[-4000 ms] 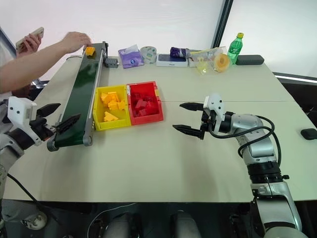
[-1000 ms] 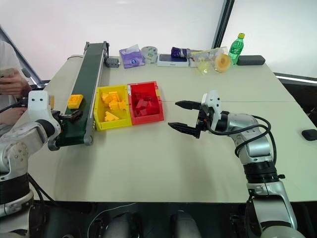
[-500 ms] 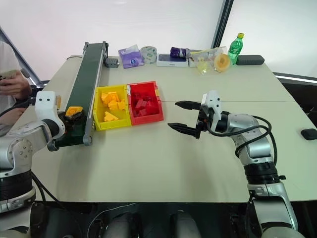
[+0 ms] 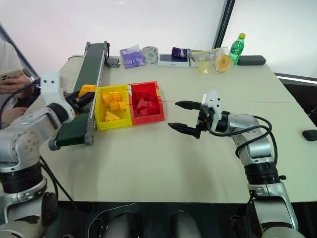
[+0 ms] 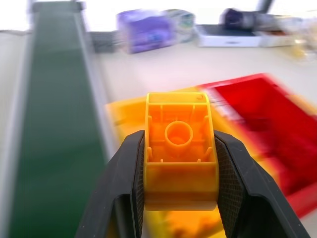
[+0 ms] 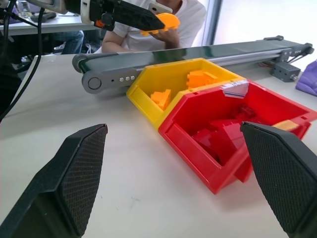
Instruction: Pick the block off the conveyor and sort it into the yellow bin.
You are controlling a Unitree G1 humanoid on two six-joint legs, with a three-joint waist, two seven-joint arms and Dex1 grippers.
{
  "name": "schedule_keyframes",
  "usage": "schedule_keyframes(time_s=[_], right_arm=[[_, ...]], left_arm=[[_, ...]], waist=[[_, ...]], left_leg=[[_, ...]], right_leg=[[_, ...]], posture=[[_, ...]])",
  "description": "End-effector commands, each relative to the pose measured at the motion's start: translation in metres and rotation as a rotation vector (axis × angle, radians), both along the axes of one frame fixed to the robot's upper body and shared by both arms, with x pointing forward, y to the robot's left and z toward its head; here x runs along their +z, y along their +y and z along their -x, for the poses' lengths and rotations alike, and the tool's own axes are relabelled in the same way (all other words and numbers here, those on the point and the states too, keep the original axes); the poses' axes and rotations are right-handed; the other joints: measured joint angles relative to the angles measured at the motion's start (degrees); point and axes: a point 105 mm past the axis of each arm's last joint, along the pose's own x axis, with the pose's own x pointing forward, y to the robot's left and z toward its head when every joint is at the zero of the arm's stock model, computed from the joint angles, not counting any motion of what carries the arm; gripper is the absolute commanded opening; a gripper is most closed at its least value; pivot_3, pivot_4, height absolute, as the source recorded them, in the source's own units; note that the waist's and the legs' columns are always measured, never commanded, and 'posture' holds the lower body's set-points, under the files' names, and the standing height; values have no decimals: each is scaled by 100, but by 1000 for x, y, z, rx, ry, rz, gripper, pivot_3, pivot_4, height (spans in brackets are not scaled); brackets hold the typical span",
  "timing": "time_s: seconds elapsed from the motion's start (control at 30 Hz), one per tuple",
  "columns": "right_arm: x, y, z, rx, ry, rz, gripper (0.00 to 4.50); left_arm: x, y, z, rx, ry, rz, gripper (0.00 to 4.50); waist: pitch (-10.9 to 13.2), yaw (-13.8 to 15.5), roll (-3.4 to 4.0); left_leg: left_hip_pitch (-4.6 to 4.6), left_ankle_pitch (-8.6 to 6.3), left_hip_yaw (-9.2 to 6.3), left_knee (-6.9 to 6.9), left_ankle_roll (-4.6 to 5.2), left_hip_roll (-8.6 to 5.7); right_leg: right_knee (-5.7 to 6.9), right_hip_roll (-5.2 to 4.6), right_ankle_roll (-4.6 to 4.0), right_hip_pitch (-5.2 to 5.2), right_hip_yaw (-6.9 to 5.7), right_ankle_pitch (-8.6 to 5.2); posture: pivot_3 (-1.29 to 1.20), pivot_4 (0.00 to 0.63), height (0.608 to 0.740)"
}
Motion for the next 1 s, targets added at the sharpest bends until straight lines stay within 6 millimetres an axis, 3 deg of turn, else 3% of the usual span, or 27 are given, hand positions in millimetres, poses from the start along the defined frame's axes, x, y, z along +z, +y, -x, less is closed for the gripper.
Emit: schedule_keyframes(time_s=[0.03, 0.17, 0.3, 0.33, 0.47, 0.5, 0.67, 0.8, 0.9, 1.0], right_arm=[[16, -4, 1, -16, -66, -7, 4500], [19, -5, 2, -24, -76, -8, 4500], [18, -9, 3, -40, -78, -4, 4500], [18, -9, 4, -42, -78, -2, 4500], [17, -11, 4, -52, -79, -5, 4500], [17, -11, 4, -54, -79, -6, 4500], [17, -11, 3, -54, -82, -7, 4500], [16, -13, 2, -50, -82, 6, 4500], [18, -15, -2, -50, -86, 12, 4500], [20, -15, -5, -45, -93, 14, 4500]], left_arm=[[-1, -9, -13, 20, -15, -12, 1331], [-10, -26, -29, 24, -12, -49, 1331], [-15, -25, -37, 43, -8, -2, 1331], [-15, -24, -38, 47, -8, -3, 2365], [-8, -20, -40, 65, -45, -29, 4245], [-4, -20, -40, 68, -65, -41, 4443], [18, -9, -26, 51, -164, -16, 4443], [37, 31, 2, 40, -254, -60, 4443], [34, 71, 15, 110, -217, -111, 4443], [36, 86, 30, 75, -211, -229, 4443]], waist=[[0, -17, 0], [0, 2, 0], [0, 2, 0], [0, 4, 0], [0, -2, 0], [0, 0, 0], [0, -5, 0], [2, -60, 5], [2, -40, 5], [3, -29, 5]], left_leg=[[0, 0, 0, 0, -1, -1], [-2, 1, 0, 3, -1, -2], [-2, 1, 1, 1, -1, -3], [-2, 1, 1, 2, -1, -2], [-2, 1, 1, 2, -1, -2], [-2, 1, 1, 2, -1, -2], [-3, 1, 1, 2, -1, 0], [0, 1, 5, -5, -2, 3], [1, 2, 4, -5, -3, 6], [0, 2, 5, -3, -2, 6]], right_leg=[[0, 4, 0, -1, 0, 0], [0, 4, 0, -1, 0, 0], [-1, 4, 0, -1, 0, 0], [-1, 4, 0, -1, 0, 0], [-1, 4, 0, -1, 0, 0], [0, 4, 0, -2, 0, 0], [-1, 4, 0, -2, 0, 0], [0, 7, 0, -5, 3, 0], [0, 7, 0, -6, 2, -1], [0, 2, 0, -5, 2, -1]], posture=[[0, 150, 740], [0, 150, 740], [0, 150, 740], [0, 150, 740], [0, 150, 740], [0, 150, 740], [0, 150, 740], [0, 150, 740], [0, 150, 740], [0, 150, 740]])
